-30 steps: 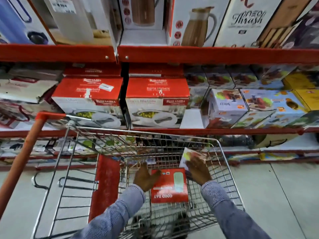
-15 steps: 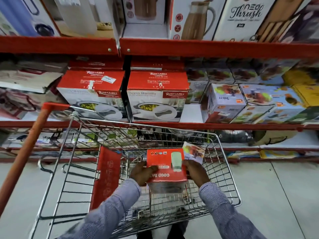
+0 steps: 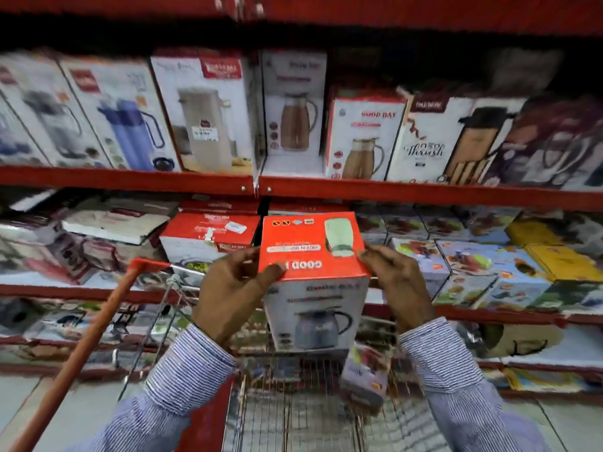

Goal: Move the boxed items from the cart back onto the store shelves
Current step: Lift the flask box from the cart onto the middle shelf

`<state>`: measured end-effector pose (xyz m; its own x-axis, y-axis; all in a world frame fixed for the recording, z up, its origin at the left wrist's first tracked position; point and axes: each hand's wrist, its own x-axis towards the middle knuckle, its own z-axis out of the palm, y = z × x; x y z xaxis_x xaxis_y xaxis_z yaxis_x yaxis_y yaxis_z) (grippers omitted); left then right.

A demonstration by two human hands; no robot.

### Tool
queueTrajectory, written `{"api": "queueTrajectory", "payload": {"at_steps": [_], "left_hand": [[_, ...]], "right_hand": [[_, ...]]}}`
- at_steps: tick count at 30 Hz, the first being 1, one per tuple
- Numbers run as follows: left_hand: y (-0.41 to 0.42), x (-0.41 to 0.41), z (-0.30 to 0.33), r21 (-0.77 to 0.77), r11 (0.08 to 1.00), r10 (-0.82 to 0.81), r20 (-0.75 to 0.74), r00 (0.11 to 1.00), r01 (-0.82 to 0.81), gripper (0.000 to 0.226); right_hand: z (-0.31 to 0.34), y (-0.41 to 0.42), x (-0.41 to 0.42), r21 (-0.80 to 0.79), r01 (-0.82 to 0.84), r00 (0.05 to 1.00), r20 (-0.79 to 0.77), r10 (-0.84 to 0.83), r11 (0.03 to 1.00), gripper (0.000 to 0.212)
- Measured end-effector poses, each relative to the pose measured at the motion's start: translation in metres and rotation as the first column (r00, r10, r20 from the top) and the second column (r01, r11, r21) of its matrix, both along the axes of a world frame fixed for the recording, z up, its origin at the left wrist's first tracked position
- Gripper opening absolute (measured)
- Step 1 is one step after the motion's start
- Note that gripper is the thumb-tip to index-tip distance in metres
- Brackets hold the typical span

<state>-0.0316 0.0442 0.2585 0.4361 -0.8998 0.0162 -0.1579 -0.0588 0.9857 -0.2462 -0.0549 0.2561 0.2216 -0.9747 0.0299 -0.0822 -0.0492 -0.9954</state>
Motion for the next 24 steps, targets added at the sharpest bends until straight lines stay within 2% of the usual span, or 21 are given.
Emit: {"api": "queueTrajectory", "payload": {"at_steps": [3, 7, 11, 13, 17, 22, 24], "left_hand": [[-0.008, 0.004, 0.039, -0.118, 0.993, 0.030, 0.041, 0.999, -0.025, 0.037], [-0.020, 0.017, 0.080, -0.232, 0.972, 0.056, 0.109, 0.992, -0.029, 0.029], [-0.033, 0.034, 0.115, -0.316, 0.949, 0.051, 0.204, 0.978, 0.017, 0.022], [-0.041, 0.042, 0.129, -0.341, 0.939, 0.044, 0.219, 0.975, 0.034, 0.016], [-0.058, 0.055, 0.153, -0.380, 0.922, 0.035, 0.276, 0.961, 0.076, 0.028], [-0.083, 0.069, 0.168, -0.397, 0.911, 0.027, 0.325, 0.945, 0.110, 0.033], [-0.093, 0.074, 0.169, -0.406, 0.906, 0.006, 0.302, 0.953, 0.122, 0.031]], "right_hand": [[0.037, -0.012, 0.011, -0.072, 0.008, 0.999, 0.048, -0.005, 0.997, 0.018], [0.081, -0.021, 0.025, -0.170, -0.026, 0.994, 0.097, 0.043, 0.985, 0.016], [0.116, -0.033, 0.040, -0.223, -0.024, 0.989, 0.137, 0.056, 0.975, 0.028], [0.131, -0.039, 0.047, -0.253, -0.030, 0.989, 0.136, 0.066, 0.967, 0.031], [0.153, -0.053, 0.060, -0.289, -0.018, 0.991, 0.119, 0.054, 0.957, 0.046], [0.174, -0.070, 0.070, -0.332, 0.012, 0.990, 0.137, 0.036, 0.943, 0.040], [0.179, -0.076, 0.074, -0.336, -0.007, 0.990, 0.129, 0.054, 0.942, 0.041]]}}
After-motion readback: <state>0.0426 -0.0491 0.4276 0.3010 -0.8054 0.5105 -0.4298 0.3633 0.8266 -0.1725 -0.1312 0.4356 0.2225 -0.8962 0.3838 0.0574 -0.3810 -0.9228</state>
